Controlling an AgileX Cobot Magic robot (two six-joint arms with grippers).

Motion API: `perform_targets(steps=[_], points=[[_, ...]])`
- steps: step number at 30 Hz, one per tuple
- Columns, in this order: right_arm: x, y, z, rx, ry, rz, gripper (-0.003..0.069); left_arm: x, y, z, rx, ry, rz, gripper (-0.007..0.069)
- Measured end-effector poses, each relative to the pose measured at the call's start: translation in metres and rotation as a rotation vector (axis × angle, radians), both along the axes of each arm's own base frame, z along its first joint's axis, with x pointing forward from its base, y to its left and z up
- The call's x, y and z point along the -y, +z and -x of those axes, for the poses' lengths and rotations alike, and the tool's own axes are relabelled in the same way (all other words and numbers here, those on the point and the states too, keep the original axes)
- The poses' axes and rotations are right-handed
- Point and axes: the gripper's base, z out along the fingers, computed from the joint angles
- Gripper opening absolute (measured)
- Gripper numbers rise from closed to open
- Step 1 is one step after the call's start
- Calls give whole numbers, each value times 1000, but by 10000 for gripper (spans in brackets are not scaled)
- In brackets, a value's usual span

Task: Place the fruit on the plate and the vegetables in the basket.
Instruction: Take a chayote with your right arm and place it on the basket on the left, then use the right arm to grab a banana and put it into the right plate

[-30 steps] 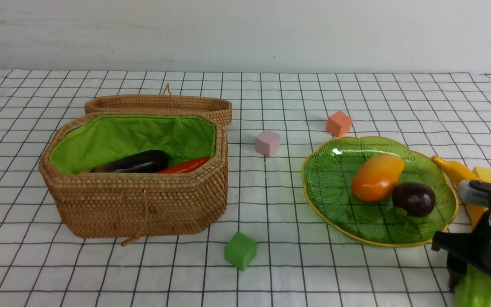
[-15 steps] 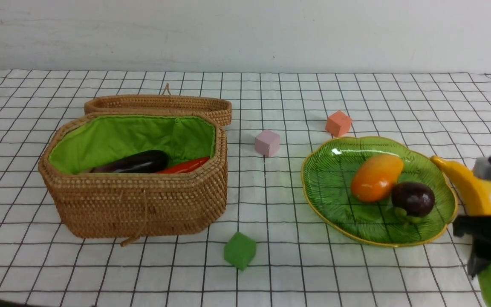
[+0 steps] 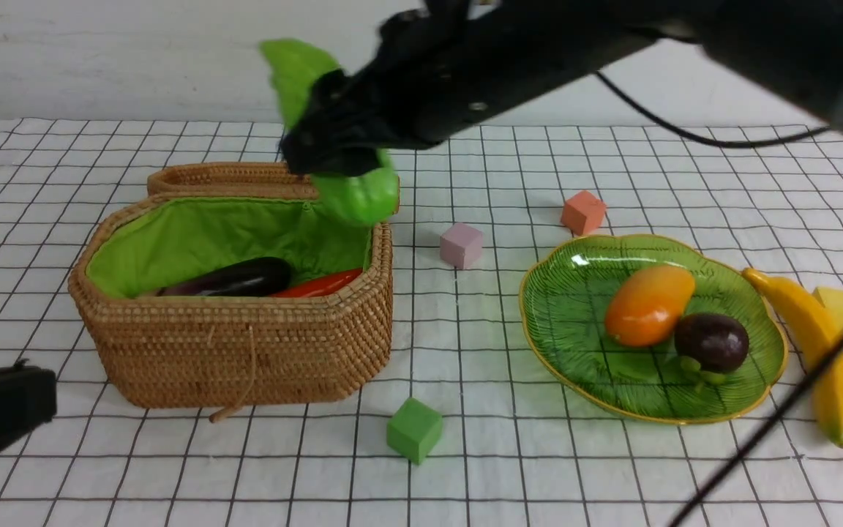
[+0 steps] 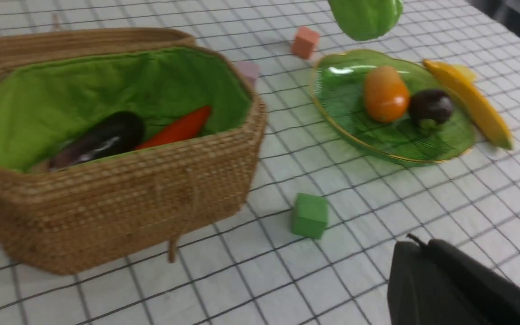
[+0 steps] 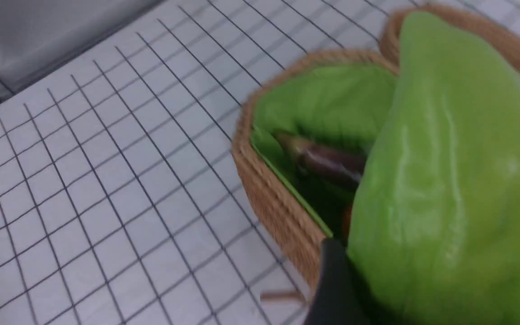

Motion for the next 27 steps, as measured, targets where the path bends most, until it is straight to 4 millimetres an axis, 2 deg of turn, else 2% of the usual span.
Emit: perform_targets(steps=[1, 2, 4, 6, 7, 10, 12, 15, 18, 19, 20, 21, 22, 24, 25, 26, 27], points=[[-14, -10, -6, 21, 24, 10, 468, -1, 0, -1, -1, 19, 2, 2], [-22, -11, -10, 43, 34, 3, 468, -3, 0, -1, -1, 36, 2, 2], [-48, -33, -27, 68, 52, 3, 469, -4, 0, -2, -5, 59, 13, 4], [-58, -49, -36, 72, 52, 19, 489, -4, 0, -2, -8, 64, 17, 5], [-62, -58, -42, 80, 50, 37, 537, -4, 0, -2, -11, 65, 15, 5], [-64, -72, -50, 93, 35, 94, 643, -5, -1, -2, -17, 66, 12, 5], [-61, -74, -50, 89, 25, 139, 673, -4, -1, -2, -19, 64, 10, 5], [-52, -66, -46, 66, -2, 202, 659, -3, -1, -1, -18, 51, 9, 6], [-27, -37, -31, 9, -55, 299, 579, 0, 0, 0, -10, 8, 6, 6], [-15, -25, -25, -7, -81, 349, 533, 1, 0, 1, -5, -16, 6, 6], [6, -6, -17, -10, -127, 418, 466, 5, 1, 3, -3, -56, 18, 6], [9, -3, -16, -9, -137, 423, 442, 5, 1, 3, 3, -60, 10, 6], [34, 19, -13, 15, -219, 451, 335, 10, 2, 6, 16, -130, 19, 6], [69, 39, -14, 26, -334, 448, 194, 16, 5, 10, 36, -217, 41, 6], [72, 41, -14, 25, -346, 447, 180, 17, 5, 10, 30, -221, 54, 6], [93, 45, -17, -2, -418, 440, 101, 21, 8, 13, 48, -280, 82, 7], [103, 48, -18, -17, -458, 426, 66, 23, 9, 14, 62, -300, 81, 7]])
